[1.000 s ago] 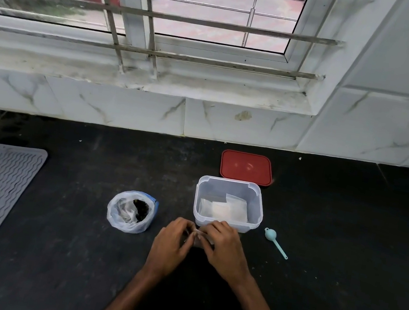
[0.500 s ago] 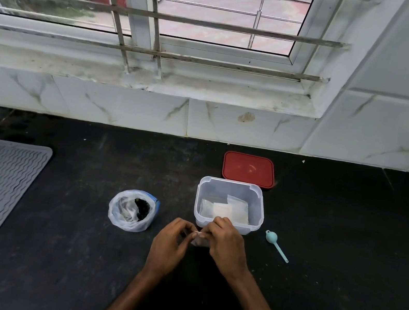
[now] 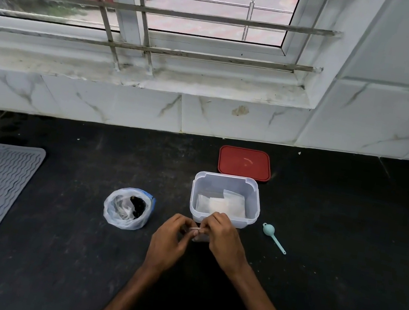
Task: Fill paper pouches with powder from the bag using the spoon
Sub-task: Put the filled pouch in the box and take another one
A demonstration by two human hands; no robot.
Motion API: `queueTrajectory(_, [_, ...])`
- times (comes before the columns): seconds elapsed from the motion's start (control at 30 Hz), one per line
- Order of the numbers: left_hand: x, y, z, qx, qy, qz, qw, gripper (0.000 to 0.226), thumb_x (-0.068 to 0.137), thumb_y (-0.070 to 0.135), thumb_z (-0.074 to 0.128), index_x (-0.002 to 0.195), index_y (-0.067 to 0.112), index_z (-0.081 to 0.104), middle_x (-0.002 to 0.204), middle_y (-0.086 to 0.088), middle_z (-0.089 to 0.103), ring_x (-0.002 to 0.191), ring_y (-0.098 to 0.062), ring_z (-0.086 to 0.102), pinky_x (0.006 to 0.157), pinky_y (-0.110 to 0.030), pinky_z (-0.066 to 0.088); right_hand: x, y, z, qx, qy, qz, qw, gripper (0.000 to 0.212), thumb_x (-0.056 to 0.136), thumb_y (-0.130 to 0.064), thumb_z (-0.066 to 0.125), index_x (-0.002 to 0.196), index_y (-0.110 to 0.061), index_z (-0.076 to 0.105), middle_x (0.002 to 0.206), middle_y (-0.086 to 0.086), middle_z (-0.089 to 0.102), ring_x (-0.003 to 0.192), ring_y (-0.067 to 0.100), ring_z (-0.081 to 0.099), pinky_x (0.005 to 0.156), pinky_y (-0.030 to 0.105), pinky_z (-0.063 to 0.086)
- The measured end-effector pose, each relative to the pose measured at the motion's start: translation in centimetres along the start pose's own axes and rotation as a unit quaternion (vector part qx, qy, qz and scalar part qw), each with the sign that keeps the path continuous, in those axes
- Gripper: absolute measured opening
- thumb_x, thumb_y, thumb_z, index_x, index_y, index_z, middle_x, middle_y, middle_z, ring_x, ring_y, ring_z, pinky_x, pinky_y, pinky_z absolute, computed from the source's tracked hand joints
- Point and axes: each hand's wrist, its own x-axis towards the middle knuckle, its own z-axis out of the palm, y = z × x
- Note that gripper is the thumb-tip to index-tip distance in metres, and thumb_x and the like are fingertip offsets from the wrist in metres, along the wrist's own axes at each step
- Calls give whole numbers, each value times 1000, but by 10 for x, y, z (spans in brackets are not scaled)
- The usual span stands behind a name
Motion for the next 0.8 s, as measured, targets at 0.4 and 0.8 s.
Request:
queueTrajectory(0.4, [8, 5, 4, 36, 34, -25, 998, 10, 86, 26, 72, 79, 28, 65, 81, 16, 62, 74, 0, 60, 64, -30, 53, -4, 7, -7, -15, 26, 17, 999, 6, 83, -6, 73, 85, -11, 70, 91, 4, 67, 88, 11, 60, 76, 27, 57])
queueTrajectory(0.8, [5, 2, 7, -44, 63, -56, 995, 11, 83, 27, 76, 79, 30, 66, 82, 15, 66, 75, -3, 63, 66, -28, 54, -5, 12, -15, -33, 41, 40, 998, 5, 83, -12, 75, 82, -13, 69, 84, -2, 66, 82, 11, 60, 67, 31, 55])
